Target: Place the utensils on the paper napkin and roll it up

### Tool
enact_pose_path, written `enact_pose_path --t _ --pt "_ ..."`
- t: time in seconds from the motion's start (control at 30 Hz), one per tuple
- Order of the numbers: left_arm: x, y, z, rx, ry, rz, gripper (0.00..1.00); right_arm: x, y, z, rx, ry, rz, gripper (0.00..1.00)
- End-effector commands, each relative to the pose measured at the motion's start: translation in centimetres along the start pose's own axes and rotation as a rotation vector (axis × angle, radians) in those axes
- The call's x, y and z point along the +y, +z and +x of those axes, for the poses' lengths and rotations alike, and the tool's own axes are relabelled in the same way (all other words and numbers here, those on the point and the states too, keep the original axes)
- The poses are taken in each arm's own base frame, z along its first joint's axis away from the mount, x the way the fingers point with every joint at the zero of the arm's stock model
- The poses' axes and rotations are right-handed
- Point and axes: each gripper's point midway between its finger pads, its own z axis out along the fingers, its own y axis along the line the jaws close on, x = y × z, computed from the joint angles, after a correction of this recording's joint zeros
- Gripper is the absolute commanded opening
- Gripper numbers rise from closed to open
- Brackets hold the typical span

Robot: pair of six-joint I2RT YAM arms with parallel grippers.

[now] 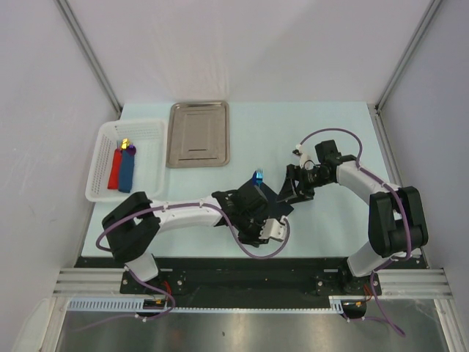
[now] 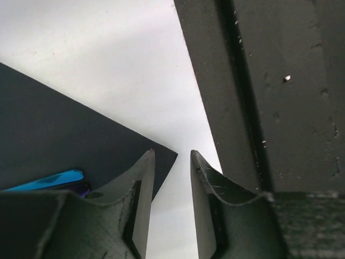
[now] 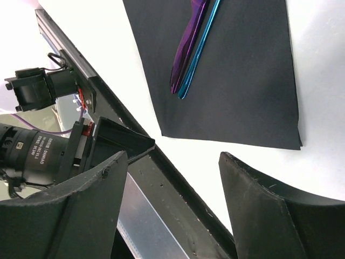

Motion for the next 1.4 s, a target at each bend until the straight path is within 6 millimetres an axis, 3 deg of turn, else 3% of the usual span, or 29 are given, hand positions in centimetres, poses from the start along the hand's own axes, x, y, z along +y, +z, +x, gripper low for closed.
enact_pose_path --t 0.0,0.67,0.83,0.93,1.07,1.17,1.23,1.37 --pt "0.5 0.2 1.0 0.072 -0.003 -0.047 0.36 0.5 -0.2 -1.2 -0.026 -0.028 0.003 0.74" --pt "0.0 2.8 3.9 0.180 -0.013 -0.013 0.34 0.2 -0.4 -1.2 -0.033 -0.019 0.012 0.74" --pt "-0.3 3.1 5.1 0.211 -0.013 0.001 0.09 0.0 -0.4 -1.3 -0.032 -0.013 0.015 0.74" --pt "-0.2 2.9 5.1 0.212 -0.013 -0.003 0.00 0.0 -0.3 -1.4 -0.031 -0.011 0.014 0.74" --pt "0.1 2.3 4.3 0.175 -0.013 0.001 0.00 0.0 -0.3 -1.6 -0.032 -0.012 0.015 0.74" --pt "0.5 0.9 2.5 0.108 -0.036 0.009 0.00 0.1 -0.4 -1.6 -0.032 -0.017 0.014 0.74" --pt "1.4 -0.3 1.0 0.052 -0.051 -0.002 0.00 0.2 -0.3 -1.7 -0.034 -0.025 0.011 0.74" --pt "2.9 -1.7 -0.2 -0.001 -0.081 -0.012 0.00 0.3 -0.2 -1.7 -0.028 -0.026 0.007 0.74"
